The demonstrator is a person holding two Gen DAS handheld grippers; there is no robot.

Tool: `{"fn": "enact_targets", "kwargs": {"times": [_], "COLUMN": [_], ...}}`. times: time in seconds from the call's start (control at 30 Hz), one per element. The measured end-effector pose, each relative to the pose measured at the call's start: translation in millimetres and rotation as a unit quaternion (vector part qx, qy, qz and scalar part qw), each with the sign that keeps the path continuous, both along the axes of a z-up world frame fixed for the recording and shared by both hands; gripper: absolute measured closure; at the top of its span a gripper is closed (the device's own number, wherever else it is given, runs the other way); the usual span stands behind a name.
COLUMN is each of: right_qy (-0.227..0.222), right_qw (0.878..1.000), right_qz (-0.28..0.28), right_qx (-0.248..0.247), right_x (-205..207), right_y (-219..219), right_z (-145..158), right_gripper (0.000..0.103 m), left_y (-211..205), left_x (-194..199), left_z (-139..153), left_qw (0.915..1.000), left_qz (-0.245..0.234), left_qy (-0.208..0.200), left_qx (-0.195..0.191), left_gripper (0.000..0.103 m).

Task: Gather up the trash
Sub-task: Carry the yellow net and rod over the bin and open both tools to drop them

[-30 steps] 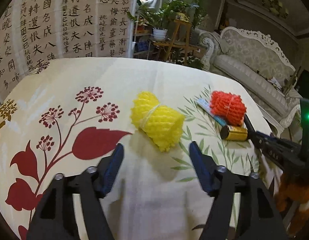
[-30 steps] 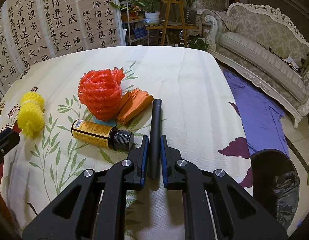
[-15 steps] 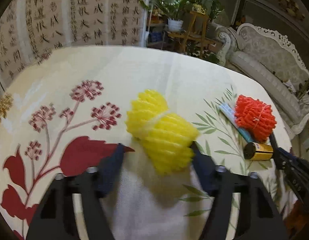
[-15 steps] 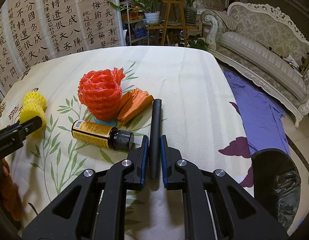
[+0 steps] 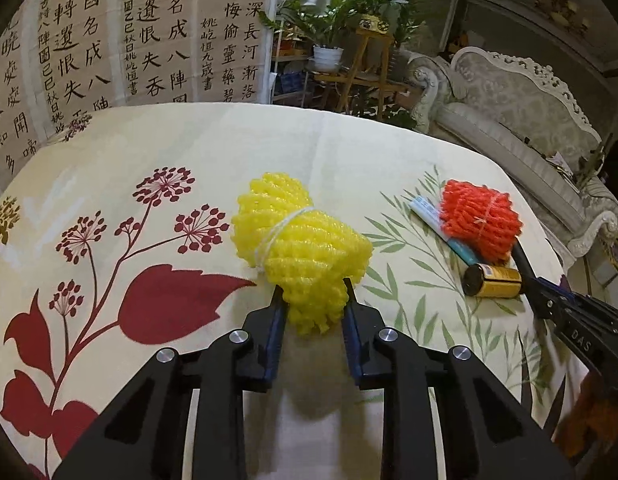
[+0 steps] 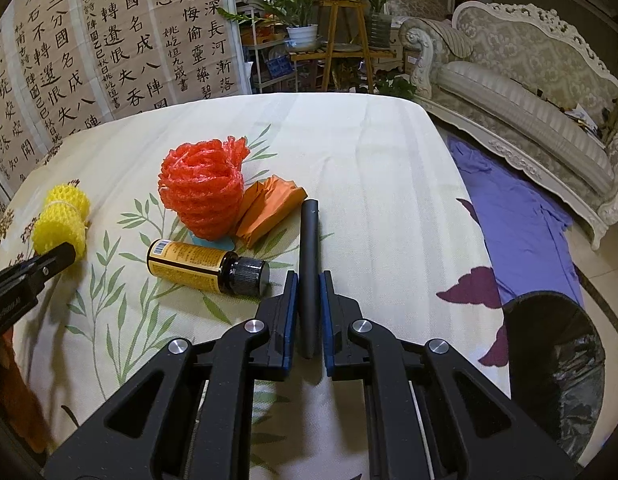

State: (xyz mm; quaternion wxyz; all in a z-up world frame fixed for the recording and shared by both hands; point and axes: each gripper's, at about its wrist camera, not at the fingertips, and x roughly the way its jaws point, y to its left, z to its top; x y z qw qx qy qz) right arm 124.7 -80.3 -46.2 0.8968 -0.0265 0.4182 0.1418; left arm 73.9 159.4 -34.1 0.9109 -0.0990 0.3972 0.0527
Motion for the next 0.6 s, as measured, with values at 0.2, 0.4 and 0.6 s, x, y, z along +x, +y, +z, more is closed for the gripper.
{"fn": "enact_targets", "kwargs": {"times": [0.2, 0.4, 0.6], "right_qy": [-0.006, -0.016, -0.034], "right_qw": [1.000, 1.000, 0.999], "right_qz": [0.001, 0.000, -0.013], "right_qx": [0.001, 0.005, 0.011], "right_x": [-15, -37, -60], "right_y": [2, -6, -27], "right_z": [1, 6, 18], "right_gripper": [0.092, 0.092, 0.092], "left_y": [-8, -28, -53], "left_x": [-10, -25, -38], "left_z": [5, 13, 21], "left_qw": [0.9998, 0.9985, 0.9961], "left_qz": [-0.017, -0.040, -0.067], "left_qy": [-0.009, -0.031, -0.053], "left_qx": [0.007, 0.018, 0.021], "left_gripper": [0.076, 0.076, 0.076]}}
